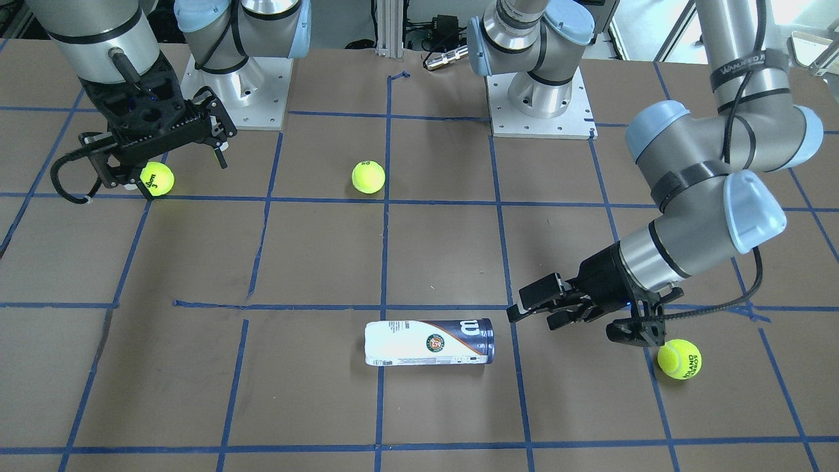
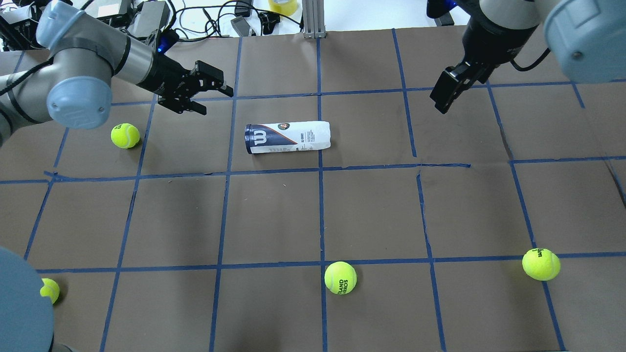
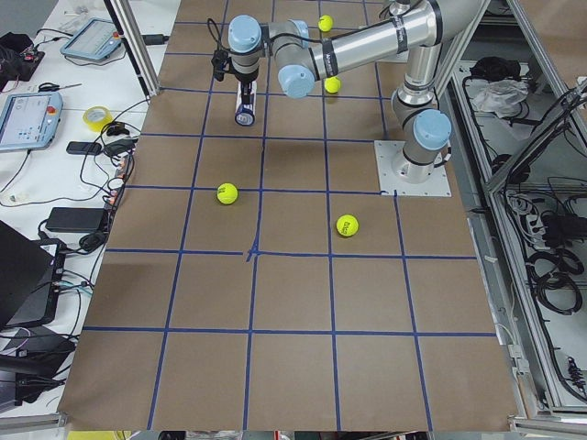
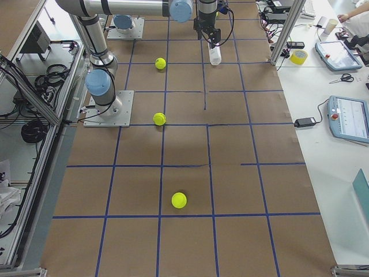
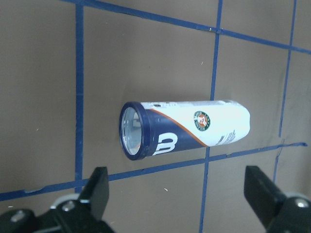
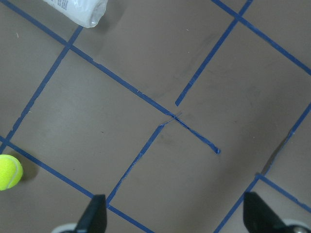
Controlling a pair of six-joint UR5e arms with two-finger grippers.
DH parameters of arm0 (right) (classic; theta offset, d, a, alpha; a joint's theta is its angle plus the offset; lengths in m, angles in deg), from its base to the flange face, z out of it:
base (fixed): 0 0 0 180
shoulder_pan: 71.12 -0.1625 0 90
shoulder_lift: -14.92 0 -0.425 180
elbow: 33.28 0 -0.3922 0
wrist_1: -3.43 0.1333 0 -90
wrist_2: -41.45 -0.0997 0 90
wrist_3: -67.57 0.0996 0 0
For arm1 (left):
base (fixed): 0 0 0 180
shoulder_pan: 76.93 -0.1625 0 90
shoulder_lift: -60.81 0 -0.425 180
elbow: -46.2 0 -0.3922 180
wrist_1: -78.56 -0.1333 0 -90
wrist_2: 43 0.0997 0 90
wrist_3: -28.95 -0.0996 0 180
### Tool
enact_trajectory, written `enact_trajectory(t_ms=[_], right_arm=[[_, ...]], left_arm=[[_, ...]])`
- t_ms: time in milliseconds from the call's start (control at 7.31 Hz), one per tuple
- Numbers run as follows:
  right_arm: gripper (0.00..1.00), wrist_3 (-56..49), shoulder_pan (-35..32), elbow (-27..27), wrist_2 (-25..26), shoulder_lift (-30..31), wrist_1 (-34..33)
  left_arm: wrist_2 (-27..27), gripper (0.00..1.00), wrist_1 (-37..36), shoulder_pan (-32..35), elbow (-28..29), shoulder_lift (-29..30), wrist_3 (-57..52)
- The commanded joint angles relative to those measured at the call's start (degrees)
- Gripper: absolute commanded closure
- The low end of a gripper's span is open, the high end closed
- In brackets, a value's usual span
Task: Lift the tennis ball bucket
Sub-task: 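Raise the right gripper away while the left gripper reaches toward the can, then close the left gripper around the can's blue-capped end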
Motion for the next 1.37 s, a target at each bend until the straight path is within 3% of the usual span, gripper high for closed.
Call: enact_trajectory(t_ms=[0, 547, 1231], right_arm=[[0.0, 4.7, -0.1, 0.0, 0.9, 0.9, 0.9], [0.0, 23.0, 0.1, 0.0, -0.1, 1.8, 0.8], [0.0, 21.8, 0.1, 0.1, 0.1, 1.8, 0.6]], left_arm=[[-4.4, 0.0, -3.7, 0.1, -0.5, 5.5, 0.6], [-6.4, 0.0, -3.7, 1.4, -0.6, 9.2, 0.7], [-9.1, 0.0, -3.6, 3.2, -1.9, 11.4, 0.7]])
